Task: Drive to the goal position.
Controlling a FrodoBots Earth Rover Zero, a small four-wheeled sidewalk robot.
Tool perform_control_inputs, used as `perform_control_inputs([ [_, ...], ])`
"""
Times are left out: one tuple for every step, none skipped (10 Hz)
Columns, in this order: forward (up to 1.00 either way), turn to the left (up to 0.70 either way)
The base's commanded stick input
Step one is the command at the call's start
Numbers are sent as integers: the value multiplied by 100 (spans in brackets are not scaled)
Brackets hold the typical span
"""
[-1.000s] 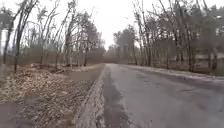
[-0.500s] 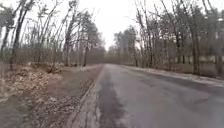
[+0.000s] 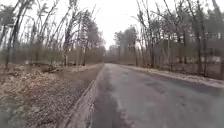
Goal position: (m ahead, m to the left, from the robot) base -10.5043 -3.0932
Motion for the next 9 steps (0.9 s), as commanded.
perform_control_inputs([
  [100,0],
  [100,0],
  [100,0],
  [100,0],
  [100,0],
  [100,0],
  [100,0],
  [100,0],
  [100,0],
])
